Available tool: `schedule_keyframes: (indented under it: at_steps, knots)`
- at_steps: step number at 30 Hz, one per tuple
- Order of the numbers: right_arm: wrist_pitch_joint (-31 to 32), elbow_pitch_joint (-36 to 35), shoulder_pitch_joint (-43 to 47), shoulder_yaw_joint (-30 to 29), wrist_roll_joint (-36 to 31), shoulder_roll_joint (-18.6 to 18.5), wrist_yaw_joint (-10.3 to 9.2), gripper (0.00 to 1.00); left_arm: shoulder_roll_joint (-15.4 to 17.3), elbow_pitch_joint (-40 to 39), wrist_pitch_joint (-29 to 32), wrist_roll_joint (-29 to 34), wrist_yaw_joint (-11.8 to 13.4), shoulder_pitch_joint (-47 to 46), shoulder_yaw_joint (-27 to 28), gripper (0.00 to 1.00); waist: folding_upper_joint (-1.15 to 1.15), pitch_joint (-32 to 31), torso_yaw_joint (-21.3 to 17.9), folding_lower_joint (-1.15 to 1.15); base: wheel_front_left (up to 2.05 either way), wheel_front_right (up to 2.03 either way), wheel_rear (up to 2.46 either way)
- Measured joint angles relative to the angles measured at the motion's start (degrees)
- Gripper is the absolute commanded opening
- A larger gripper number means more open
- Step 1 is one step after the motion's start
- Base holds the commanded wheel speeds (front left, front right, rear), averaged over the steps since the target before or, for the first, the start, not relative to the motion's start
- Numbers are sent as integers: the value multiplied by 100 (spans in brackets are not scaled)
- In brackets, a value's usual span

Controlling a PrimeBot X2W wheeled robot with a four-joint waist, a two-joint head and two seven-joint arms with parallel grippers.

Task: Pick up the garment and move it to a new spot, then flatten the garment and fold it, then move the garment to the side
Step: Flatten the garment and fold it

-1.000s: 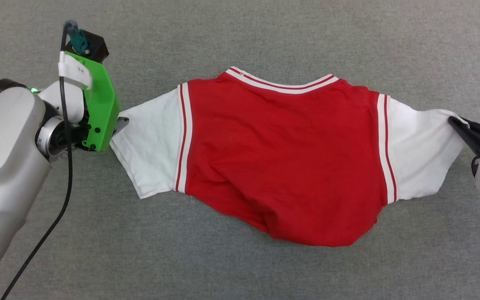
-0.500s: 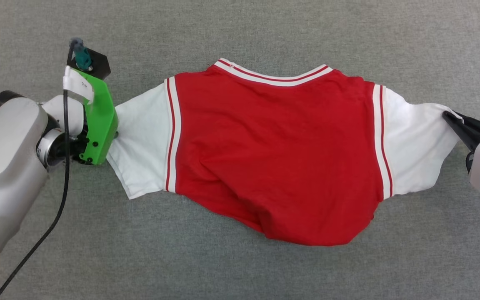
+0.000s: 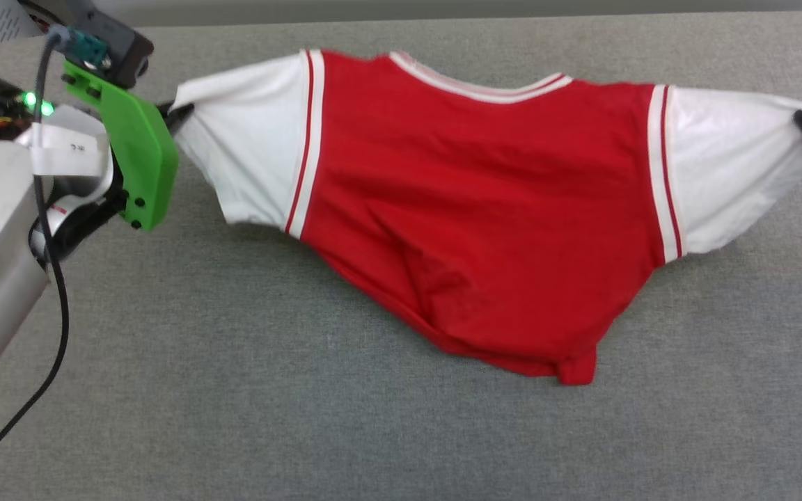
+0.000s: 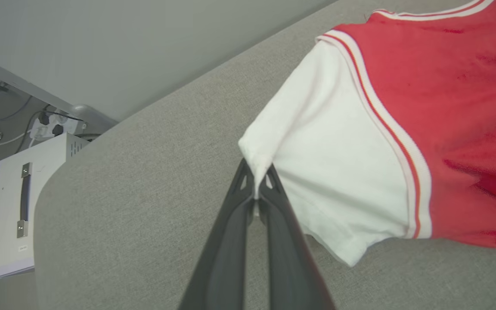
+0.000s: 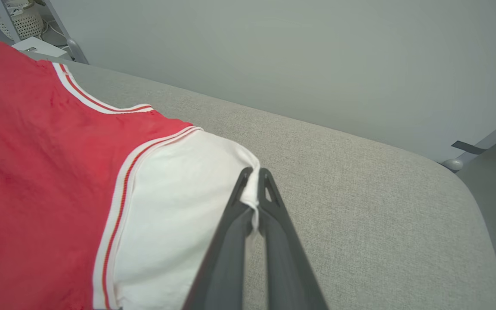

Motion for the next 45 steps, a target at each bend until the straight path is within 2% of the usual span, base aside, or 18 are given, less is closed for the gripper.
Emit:
schedule_keyframes:
  at_steps: [4, 10, 16, 24, 35, 40, 45]
  knots:
    - [-73, -181, -264, -231, 37, -126, 0, 0, 26, -398, -380, 183, 114, -308, 230, 0, 0, -193, 100, 0, 0, 0, 0]
    - [-51, -394, -887, -614, 26, -369, 0, 0, 4, -864, -541, 344, 291, -804, 430, 0, 0, -263, 206, 0, 0, 0, 0]
    - [235, -445, -2034, -512, -33, -339, 0, 0, -178, -839, -654, 610, 391, -1687, 656, 0, 0, -32, 175, 0, 0, 0, 0]
    - [398, 283, -4210, -164, -385, -112, 0, 0, -754, 22, -1024, 1217, 352, -3290, 789, 0, 0, 631, 60, 0, 0, 0, 0]
    - [-78, 1714, -6438, 570, -782, 403, 0, 0, -1190, 1435, -1671, 1618, 121, -4924, 789, 0, 0, 1255, -109, 1, 0, 0, 0]
    - [-286, 2197, -6976, 968, -780, 571, 0, 0, -1265, 1876, -1876, 1640, 53, -5264, 736, 0, 0, 1348, -139, 1, 0, 0, 0]
    - [-522, 2555, -7023, 1457, -592, 636, 0, 0, -1323, 2265, -2106, 1523, 13, -5248, 616, 0, 0, 1439, -119, 1, 0, 0, 0]
